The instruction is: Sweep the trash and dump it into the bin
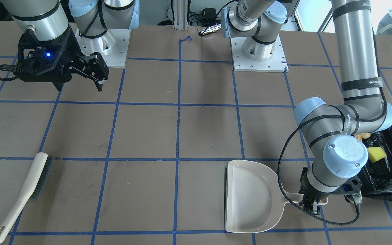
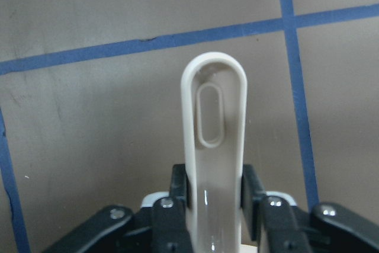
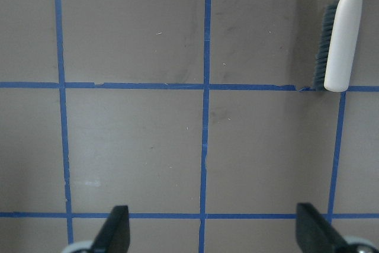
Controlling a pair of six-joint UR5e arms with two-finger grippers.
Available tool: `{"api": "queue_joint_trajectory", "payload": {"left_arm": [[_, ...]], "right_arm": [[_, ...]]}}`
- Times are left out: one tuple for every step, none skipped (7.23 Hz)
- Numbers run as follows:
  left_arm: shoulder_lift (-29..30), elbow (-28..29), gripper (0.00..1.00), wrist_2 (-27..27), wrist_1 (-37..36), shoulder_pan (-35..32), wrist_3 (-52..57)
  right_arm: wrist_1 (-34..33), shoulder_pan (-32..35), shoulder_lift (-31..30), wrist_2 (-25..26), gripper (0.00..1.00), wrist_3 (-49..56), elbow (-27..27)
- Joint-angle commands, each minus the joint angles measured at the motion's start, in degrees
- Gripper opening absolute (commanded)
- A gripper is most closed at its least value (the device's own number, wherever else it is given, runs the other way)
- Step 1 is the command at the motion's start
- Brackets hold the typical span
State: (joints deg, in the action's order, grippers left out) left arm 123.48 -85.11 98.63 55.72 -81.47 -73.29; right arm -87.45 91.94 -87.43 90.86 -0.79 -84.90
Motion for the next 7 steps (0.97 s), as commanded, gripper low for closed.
{"api": "queue_joint_trajectory", "payload": {"left_arm": [[-0.08,0.12,0.56,0.07,0.0,0.0,-0.44],[-0.17,0.03,0.59,-0.1,0.0,-0.26,-2.36],[-0.43,-0.14,0.83,-0.02,-0.09,-0.35,-2.73],[-1.31,-0.06,0.86,-0.1,-0.26,-0.61,-2.38],[-3.58,-0.06,0.92,-0.28,-0.09,-0.7,0.49],[-5.77,0.03,0.99,-0.37,0.87,-1.23,7.39],[-8.32,0.2,1.0,-0.54,1.23,-2.1,17.56]], "right_arm": [[0.09,0.0,-0.02,0.02,1.0,0.0,0.0],[0.0,0.0,-0.02,-0.07,1.0,0.0,0.0],[0.0,0.0,-0.02,-0.07,1.0,0.0,0.0],[0.0,0.0,-0.02,-0.07,1.0,0.0,0.0],[0.0,0.0,-0.02,0.02,1.0,0.0,-0.09],[0.0,0.0,-0.02,0.02,1.0,0.0,-0.09],[0.0,0.0,-0.02,0.02,1.0,0.0,0.0]]}}
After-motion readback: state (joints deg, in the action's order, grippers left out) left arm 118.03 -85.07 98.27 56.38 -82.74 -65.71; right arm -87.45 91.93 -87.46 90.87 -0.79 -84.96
